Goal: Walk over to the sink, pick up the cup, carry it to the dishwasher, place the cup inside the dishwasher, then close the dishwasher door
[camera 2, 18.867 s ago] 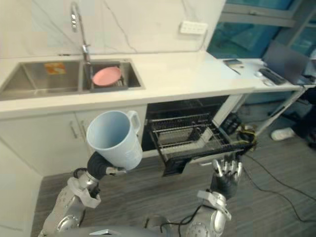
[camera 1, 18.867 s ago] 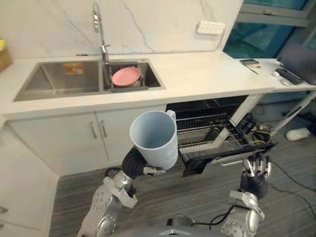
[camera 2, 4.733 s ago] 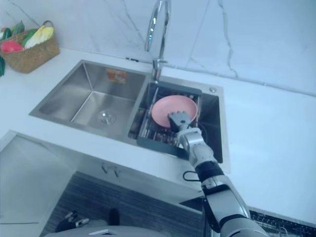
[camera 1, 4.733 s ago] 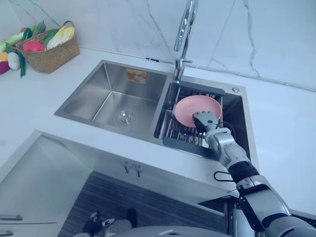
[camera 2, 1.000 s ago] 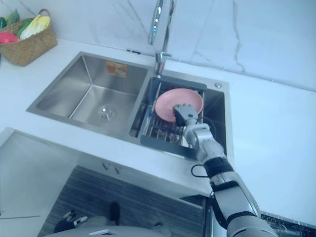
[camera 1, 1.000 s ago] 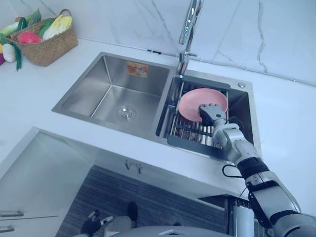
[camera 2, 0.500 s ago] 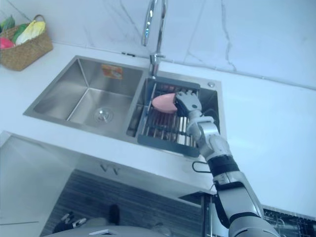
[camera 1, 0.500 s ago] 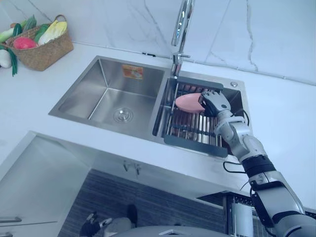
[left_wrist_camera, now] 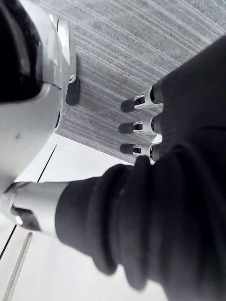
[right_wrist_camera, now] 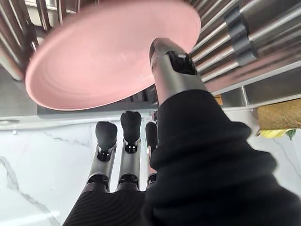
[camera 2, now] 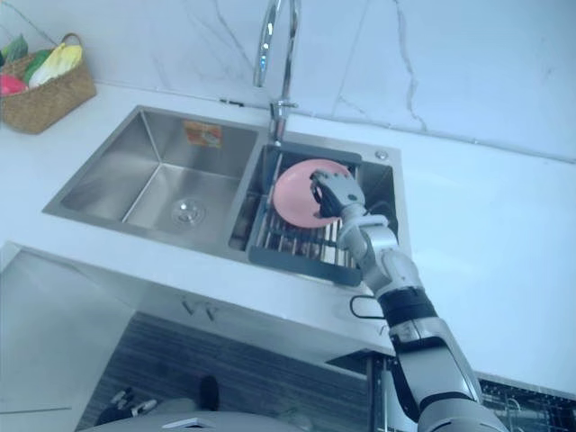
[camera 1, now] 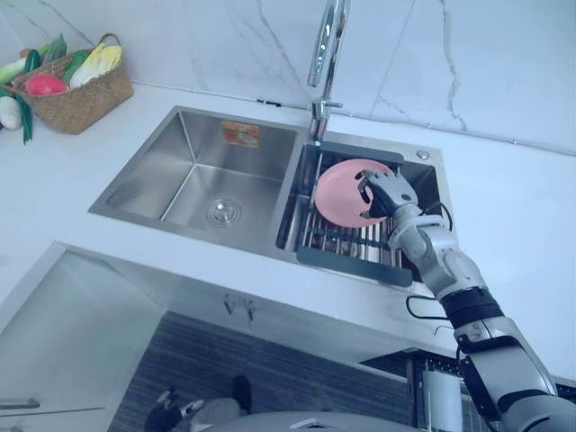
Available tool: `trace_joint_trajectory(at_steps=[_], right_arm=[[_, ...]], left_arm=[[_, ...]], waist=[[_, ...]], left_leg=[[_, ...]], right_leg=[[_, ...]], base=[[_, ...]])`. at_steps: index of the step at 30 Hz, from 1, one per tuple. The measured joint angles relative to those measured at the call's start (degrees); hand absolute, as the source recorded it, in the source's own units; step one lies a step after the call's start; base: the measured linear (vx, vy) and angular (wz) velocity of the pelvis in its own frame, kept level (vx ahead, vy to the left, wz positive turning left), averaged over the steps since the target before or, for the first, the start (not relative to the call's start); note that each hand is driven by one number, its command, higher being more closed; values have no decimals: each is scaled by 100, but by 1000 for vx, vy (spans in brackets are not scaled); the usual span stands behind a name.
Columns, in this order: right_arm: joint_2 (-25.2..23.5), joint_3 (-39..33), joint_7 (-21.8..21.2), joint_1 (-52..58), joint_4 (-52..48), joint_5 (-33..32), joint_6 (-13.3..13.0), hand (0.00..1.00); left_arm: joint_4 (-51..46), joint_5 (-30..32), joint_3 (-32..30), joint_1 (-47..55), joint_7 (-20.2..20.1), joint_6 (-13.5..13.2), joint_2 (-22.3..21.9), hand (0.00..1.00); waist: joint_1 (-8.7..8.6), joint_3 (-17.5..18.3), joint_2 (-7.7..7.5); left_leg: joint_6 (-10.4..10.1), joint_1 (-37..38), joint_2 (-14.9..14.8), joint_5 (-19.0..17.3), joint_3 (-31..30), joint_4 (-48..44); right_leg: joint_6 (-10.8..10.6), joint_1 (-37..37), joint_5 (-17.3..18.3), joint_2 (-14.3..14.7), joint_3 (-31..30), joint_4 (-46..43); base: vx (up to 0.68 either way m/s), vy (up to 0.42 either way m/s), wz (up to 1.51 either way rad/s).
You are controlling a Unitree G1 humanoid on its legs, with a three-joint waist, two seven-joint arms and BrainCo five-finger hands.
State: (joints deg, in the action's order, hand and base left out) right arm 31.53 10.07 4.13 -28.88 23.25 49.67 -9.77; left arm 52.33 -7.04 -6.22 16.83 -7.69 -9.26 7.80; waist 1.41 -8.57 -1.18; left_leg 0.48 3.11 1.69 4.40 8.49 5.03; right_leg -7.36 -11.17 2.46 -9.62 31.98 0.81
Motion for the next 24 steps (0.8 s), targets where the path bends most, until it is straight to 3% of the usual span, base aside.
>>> trace_joint_trajectory(at_steps=[14,24], right_arm=[[-12,-8,-21,274,-289,63,-21,0],[-17,52,-19,441,-429,660,-83,0]], left_arm=[[2,0,-34,29,-2,-6,1,0],[2,-2,-36,70,6,-68,12,0]], waist=[[-9,50,-35],[1,88,-96]], left_leg=[[-5,7,-12,-4,31,0],[-6,19,-15,-4,74,0]], right_leg=[[1,10,-1,0,-31,-14],[6,15,-5,0,-76,-16]], base=[[0,0,0],[0,0,-1]])
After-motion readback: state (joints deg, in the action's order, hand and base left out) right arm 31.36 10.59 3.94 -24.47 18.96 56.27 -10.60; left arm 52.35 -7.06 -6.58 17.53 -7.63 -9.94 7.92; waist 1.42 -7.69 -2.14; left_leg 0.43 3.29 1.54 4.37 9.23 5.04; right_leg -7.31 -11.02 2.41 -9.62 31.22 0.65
